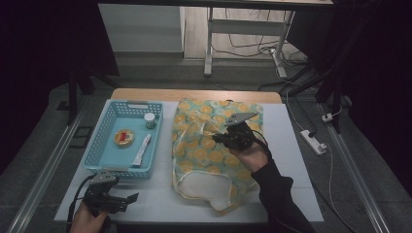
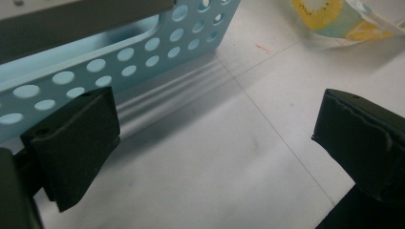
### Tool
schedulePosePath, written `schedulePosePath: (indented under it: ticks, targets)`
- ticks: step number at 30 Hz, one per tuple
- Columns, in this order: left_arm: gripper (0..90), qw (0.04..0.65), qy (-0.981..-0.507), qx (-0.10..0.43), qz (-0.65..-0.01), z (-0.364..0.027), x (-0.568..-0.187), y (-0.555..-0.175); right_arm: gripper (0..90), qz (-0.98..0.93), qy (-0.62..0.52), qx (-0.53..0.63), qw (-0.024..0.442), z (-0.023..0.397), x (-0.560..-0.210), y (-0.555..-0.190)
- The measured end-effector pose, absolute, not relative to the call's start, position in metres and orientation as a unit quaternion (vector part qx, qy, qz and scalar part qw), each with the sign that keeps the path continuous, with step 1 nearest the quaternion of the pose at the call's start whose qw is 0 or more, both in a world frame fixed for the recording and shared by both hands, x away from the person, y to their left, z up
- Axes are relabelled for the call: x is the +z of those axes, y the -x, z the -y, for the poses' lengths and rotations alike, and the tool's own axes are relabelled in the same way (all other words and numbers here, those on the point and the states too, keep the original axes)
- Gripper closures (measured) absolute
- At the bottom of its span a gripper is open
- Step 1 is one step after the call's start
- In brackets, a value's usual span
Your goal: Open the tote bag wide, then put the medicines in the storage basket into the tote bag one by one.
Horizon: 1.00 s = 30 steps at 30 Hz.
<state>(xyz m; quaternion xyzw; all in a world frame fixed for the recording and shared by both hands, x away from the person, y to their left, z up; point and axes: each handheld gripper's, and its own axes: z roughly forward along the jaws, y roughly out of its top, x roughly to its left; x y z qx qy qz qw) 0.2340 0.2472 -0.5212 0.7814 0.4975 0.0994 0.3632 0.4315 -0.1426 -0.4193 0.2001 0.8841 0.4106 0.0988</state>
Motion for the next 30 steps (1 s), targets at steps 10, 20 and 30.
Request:
schedulePosePath:
  ticks: [10,20,30]
  targets:
    - [1.8,0.366,-0.78,0.099,-0.498,-0.2477,-0.5211,-0.2337,90.0,-0.883,-0.201,0.413,0.099,0.1438,-0.4159,-0.4302]
    - [0.0,0.371,-0.773,0.106,-0.504,-0.2494,-0.52,-0.2321,90.0,-0.884,-0.207,0.408,0.093,0.1444,-0.4199,-0.4327]
    - [0.0,0.382,-0.766,0.099,-0.508,-0.2524,-0.5179,-0.2304,90.0,-0.882,-0.208,0.413,0.093,0.1465,-0.4178,-0.4327]
